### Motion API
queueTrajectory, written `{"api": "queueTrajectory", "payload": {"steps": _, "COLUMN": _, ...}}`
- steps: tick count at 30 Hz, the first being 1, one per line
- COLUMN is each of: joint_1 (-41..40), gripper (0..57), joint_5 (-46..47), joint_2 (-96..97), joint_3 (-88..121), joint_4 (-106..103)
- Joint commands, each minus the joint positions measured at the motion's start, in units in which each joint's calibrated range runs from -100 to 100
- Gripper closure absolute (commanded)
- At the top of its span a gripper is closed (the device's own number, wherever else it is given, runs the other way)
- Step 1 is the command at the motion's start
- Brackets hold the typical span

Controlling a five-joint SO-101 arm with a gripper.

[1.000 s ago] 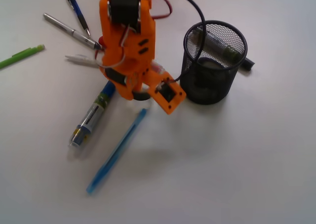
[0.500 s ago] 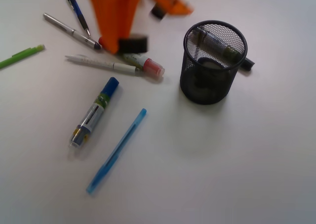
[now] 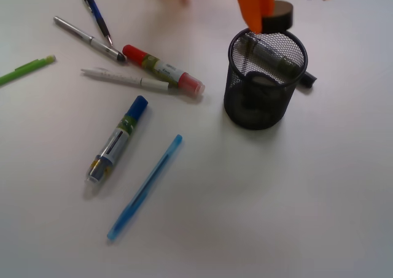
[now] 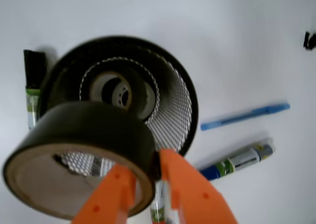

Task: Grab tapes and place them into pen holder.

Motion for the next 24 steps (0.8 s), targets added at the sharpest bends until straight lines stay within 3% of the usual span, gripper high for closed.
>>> {"api": "queueTrajectory", "payload": {"steps": 1, "joint_1": -0.45, "gripper": 57.2, "joint_5": 1.42, "joint_2": 0.31, "joint_3": 1.23, "joint_4": -4.95}}
{"api": "queueTrajectory", "payload": {"steps": 13, "joint_1": 0.75, "gripper": 56.3, "joint_5": -0.59, "joint_2": 4.39, "joint_3": 5.3, "joint_4": -4.78}}
{"api": "queueTrajectory", "payload": {"steps": 15, "joint_1": 0.68, "gripper": 51.4, "joint_5": -1.32, "joint_2": 4.47, "joint_3": 6.39, "joint_4": -4.86}}
{"api": "queueTrajectory", "payload": {"steps": 20, "joint_1": 0.68, "gripper": 31.0, "joint_5": -1.61, "joint_2": 4.39, "joint_3": 6.84, "joint_4": -4.78}}
{"api": "queueTrajectory", "payload": {"steps": 24, "joint_1": 0.53, "gripper": 28.0, "joint_5": -1.61, "joint_2": 4.39, "joint_3": 6.84, "joint_4": -4.78}}
